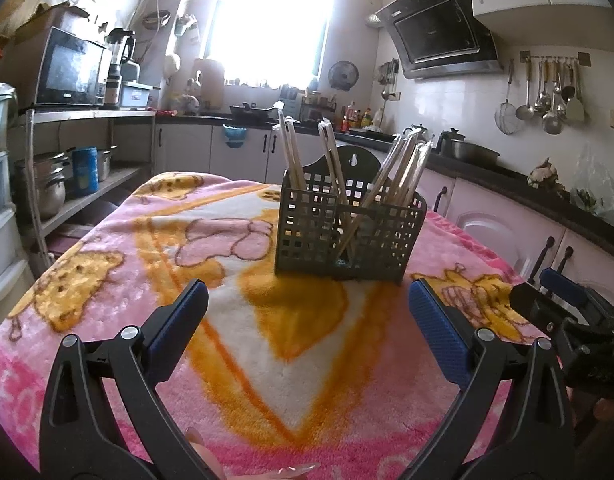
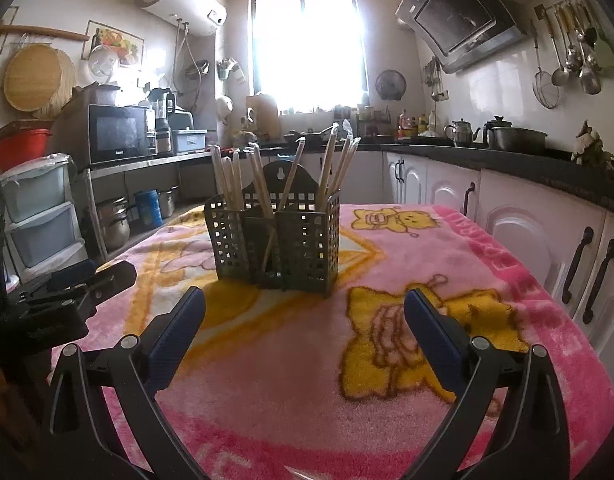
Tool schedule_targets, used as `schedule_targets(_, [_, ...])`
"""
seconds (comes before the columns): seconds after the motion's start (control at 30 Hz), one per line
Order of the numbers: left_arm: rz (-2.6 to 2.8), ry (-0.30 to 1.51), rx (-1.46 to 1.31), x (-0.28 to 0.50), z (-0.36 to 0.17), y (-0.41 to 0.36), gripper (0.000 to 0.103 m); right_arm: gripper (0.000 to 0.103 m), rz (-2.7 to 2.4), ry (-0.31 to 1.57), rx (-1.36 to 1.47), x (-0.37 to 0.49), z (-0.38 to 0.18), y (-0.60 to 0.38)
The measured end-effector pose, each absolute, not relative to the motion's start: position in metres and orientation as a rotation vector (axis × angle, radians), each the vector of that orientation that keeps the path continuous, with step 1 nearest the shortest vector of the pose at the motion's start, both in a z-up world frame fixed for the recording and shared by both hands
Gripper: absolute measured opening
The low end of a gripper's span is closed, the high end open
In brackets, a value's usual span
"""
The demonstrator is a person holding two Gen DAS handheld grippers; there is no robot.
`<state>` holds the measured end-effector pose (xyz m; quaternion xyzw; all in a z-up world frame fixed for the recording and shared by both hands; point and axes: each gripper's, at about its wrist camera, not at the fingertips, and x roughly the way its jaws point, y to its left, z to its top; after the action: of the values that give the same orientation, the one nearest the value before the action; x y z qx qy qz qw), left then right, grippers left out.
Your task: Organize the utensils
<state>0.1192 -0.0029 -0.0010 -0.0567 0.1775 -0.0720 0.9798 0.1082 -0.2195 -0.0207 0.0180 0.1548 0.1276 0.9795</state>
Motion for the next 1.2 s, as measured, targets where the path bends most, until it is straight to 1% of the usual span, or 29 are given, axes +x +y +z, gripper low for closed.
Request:
schedule_targets(0.33, [-0.142, 0.359, -0.105, 0.1185, -0.0016, -0.0048, 0.092, 0.097, 0.258, 0.352, 0.048, 0.1135, -0.0250, -0.2203])
schedule_targets(1.2, [-0.140, 0.361, -0.102, 0.1187, -0.0017, -0.0051, 0.092, 0.097, 0.260, 0.349, 0.048, 0.1141, -0.0257, -0.2203])
